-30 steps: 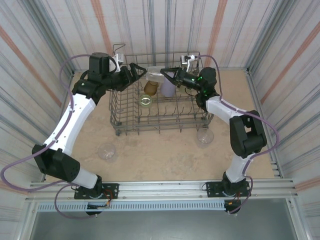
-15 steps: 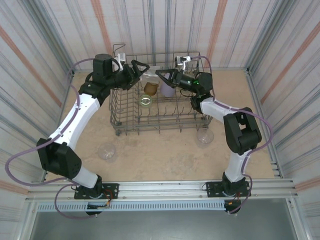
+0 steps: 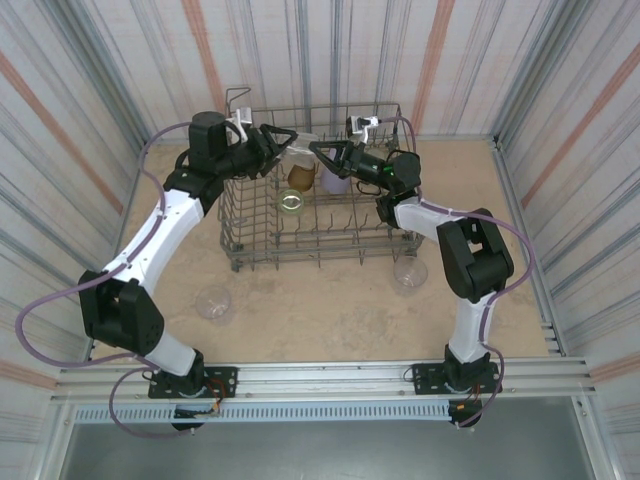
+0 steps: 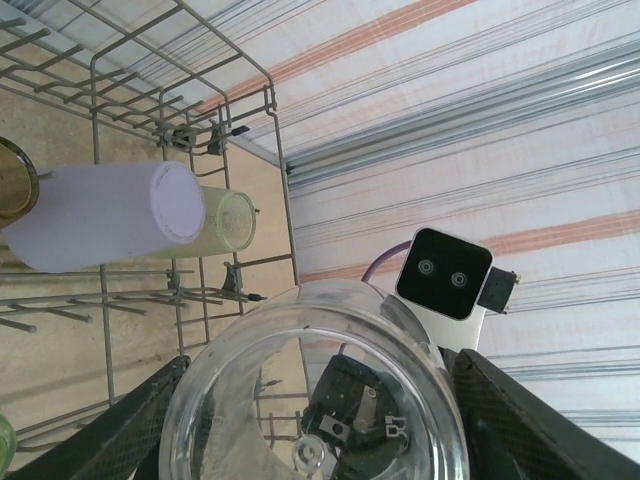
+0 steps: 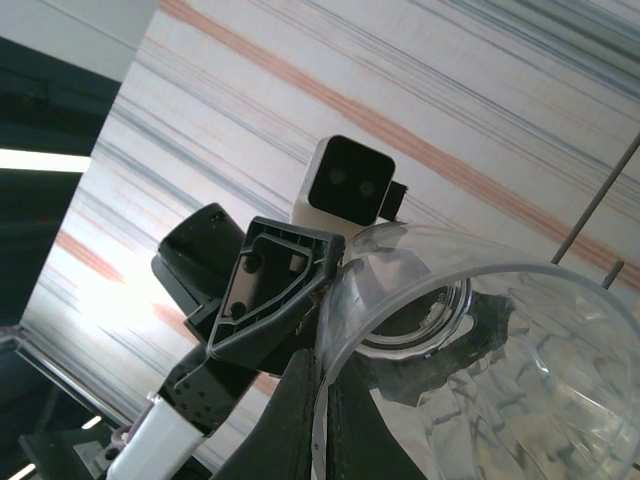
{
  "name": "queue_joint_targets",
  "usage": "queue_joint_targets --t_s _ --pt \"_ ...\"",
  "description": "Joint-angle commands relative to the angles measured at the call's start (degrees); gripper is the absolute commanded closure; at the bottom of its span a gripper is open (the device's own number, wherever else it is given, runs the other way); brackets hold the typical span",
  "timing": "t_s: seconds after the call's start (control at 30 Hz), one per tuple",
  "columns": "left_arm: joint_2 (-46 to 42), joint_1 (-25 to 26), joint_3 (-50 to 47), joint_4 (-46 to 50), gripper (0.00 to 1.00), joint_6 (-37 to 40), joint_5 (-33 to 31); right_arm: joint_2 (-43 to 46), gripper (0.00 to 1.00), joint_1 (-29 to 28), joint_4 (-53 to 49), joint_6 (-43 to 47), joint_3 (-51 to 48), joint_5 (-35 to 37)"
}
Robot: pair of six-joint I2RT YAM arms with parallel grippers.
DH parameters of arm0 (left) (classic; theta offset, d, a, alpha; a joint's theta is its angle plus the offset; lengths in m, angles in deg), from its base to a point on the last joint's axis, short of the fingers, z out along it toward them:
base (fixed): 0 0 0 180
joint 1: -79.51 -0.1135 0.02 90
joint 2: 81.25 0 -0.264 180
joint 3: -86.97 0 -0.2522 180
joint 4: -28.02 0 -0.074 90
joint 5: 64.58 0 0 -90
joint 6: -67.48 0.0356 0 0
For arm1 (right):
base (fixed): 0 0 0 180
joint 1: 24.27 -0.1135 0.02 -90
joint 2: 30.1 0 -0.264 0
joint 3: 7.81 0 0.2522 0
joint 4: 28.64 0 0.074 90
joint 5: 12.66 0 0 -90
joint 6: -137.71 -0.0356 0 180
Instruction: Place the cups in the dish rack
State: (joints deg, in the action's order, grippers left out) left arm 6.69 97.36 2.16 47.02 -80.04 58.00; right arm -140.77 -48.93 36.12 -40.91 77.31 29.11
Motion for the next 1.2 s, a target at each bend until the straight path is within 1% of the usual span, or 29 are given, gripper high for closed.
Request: queue_joint_targets --t_s 0.0,0.03,0.1,0.13,0.2,0.27,0.4,0.5,0.57,0.77,0.83,0.87,1.0,1.17 --pt "-0.31 0.96 -1.19 -0.63 0.67 0.92 2.48 -1.61 0.99 -0.71 2.16 -0.80 1.95 -0.03" --pt "-0.14 0.96 -1.23 -0.66 0.73 0.97 2.59 -1.70 0.87 -0.65 2.08 -0.91 2.05 0.06" --pt "0.04 0.96 -1.14 -1.00 0.83 1.00 2.90 -1.89 0.79 -0.52 2.09 -1.29 2.34 0.20" --pt "0.12 0.96 -1.07 -1.12 0.87 1.05 3.04 -1.70 0.73 -0.45 2.10 -1.39 2.30 0.16" --pt "0.13 0.96 -0.80 -1.08 0.93 1.32 2.89 -1.33 0.67 -0.24 1.70 -1.27 2.07 -0.01" --pt "0.02 0.96 -0.35 -0.72 1.00 1.84 2.68 -0.60 0.67 0.23 0.98 -0.80 1.16 0.26" --pt "-0.55 0.96 -0.13 -0.27 1.00 2.46 2.17 1.98 0.66 0.73 -3.17 2.74 -1.50 0.44" --pt "-0.78 0.96 0.13 0.84 1.00 3.45 1.38 4.17 0.62 1.07 -9.15 6.41 -2.99 0.51" --pt "-0.89 0.96 0.62 2.22 1.00 4.48 0.65 5.94 0.56 1.42 -13.69 9.25 -4.14 0.37" --pt "-1.28 1.05 3.20 7.56 1.00 8.82 -2.20 13.72 0.54 2.20 -30.90 20.86 -7.31 0.98" --pt "-1.54 1.05 3.73 8.79 1.00 9.86 -3.19 16.75 0.50 2.37 -37.70 26.20 -7.92 1.90" --pt "-1.54 1.22 4.00 9.34 1.00 10.31 -3.58 18.50 0.48 2.37 -41.66 28.63 -8.22 2.78" --pt "-1.00 1.90 5.67 11.91 1.00 12.22 -4.91 25.06 0.46 2.65 -58.37 37.48 -8.32 7.92" --pt "-0.36 4.15 8.59 15.68 1.00 15.49 -8.12 33.06 0.40 3.18 -73.04 44.48 -8.95 15.00"
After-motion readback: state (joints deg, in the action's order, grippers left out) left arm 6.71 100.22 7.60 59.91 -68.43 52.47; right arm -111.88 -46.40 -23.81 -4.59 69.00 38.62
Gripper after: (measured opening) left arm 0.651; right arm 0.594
